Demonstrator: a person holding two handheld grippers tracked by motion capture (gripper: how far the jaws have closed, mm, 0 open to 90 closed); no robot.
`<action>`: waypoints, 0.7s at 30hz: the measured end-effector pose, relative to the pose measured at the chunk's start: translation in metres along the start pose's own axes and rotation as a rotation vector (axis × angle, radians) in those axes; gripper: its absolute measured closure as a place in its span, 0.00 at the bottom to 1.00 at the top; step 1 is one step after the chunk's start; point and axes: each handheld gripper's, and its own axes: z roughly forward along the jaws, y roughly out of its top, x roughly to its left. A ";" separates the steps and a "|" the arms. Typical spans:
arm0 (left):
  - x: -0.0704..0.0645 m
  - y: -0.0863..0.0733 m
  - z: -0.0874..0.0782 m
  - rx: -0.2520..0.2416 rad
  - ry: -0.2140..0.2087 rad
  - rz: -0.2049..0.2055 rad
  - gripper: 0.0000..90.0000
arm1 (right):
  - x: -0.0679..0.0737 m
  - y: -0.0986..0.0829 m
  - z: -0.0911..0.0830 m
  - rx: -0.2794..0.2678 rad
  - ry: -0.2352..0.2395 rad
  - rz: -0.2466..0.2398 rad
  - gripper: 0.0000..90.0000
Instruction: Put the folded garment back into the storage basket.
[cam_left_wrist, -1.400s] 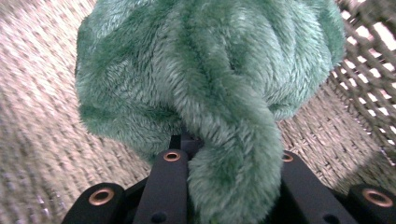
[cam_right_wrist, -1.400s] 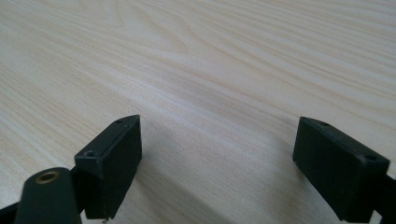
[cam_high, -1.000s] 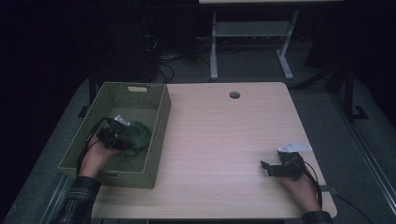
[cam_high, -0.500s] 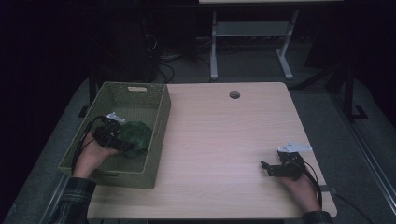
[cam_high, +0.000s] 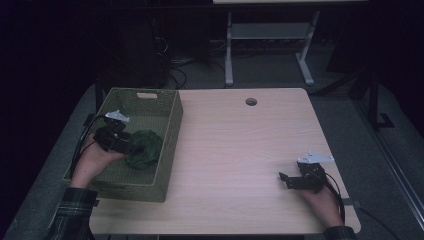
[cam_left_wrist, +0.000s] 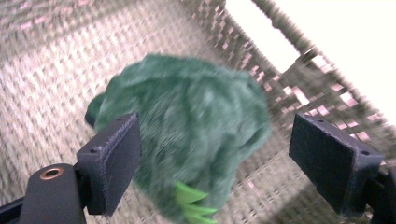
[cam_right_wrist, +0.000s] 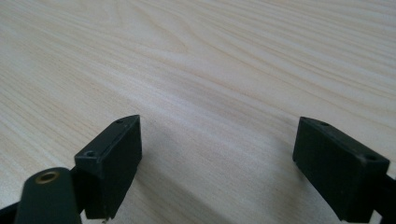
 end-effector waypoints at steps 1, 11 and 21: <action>-0.003 0.002 -0.001 -0.006 -0.006 0.008 0.18 | 0.000 0.000 0.000 0.000 0.000 0.000 0.17; -0.035 0.027 -0.006 -0.086 -0.085 0.071 0.18 | 0.000 0.000 0.000 -0.001 0.000 0.002 0.17; -0.071 0.051 0.000 -0.140 -0.150 0.146 0.19 | 0.000 0.000 0.000 -0.001 0.000 0.002 0.17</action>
